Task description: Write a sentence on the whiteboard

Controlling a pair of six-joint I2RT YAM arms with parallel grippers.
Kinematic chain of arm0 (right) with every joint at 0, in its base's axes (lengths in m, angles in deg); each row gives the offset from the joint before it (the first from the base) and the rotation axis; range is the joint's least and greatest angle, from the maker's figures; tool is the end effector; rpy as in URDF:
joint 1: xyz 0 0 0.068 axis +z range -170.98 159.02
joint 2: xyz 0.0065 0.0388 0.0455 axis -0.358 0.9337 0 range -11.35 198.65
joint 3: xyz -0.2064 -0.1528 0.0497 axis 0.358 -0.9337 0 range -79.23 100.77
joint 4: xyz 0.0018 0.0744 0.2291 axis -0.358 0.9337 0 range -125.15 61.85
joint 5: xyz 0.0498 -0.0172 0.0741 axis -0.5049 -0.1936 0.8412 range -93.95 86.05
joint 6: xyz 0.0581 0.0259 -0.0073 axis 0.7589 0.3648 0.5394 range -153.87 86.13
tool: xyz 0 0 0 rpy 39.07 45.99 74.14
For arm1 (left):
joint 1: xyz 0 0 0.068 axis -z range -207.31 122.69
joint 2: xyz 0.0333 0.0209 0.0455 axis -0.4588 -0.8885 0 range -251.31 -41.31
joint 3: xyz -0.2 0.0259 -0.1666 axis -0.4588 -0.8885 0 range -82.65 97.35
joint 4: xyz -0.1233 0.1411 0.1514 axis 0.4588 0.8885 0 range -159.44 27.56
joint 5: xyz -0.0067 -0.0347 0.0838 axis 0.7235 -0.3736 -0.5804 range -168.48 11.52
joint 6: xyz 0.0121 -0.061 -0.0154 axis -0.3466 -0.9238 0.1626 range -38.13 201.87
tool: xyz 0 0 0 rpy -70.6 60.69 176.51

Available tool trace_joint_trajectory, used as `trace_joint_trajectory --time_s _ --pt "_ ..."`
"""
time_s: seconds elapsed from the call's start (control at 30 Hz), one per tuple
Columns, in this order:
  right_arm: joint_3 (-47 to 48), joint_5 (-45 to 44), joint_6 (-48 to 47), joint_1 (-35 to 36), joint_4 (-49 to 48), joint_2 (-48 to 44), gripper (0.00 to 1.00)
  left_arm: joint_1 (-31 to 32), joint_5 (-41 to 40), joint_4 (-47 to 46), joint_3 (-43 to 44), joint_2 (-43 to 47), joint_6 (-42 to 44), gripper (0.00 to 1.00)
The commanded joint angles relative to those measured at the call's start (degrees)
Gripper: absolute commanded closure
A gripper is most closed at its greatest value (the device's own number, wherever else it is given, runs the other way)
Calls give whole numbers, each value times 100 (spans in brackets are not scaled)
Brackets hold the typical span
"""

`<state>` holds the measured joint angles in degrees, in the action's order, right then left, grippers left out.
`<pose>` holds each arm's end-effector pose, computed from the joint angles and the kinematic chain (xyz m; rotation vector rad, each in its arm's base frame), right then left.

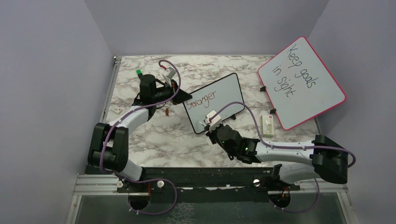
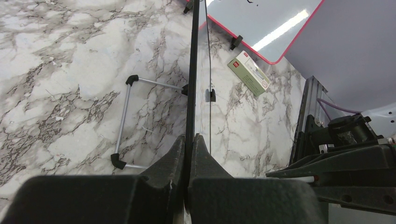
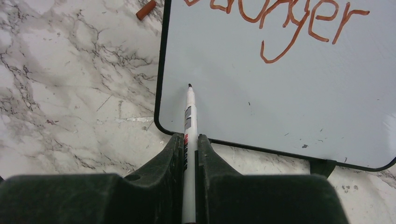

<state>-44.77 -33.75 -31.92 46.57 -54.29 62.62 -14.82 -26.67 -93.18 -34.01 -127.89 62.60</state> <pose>0.1259 0.2403 0.2199 -0.7180 1.7494 0.3307 0.3032 -0.1071 0.2500 0.5619 1.8016 -1.2006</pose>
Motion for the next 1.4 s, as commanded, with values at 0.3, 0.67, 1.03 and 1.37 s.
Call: trace_joint_trajectory --time_s 0.3,0.67,1.03,1.37 --pt "266 -15 130 48 -411 270 99 18 -514 608 -65 -192 257 100" --pt "390 88 212 48 -542 417 99 20 -511 609 -63 -193 257 100" --pt "455 -20 295 48 -465 561 99 23 -501 608 -65 -197 257 100" --pt "474 -358 389 48 -266 566 99 21 -505 611 -69 -175 257 100"
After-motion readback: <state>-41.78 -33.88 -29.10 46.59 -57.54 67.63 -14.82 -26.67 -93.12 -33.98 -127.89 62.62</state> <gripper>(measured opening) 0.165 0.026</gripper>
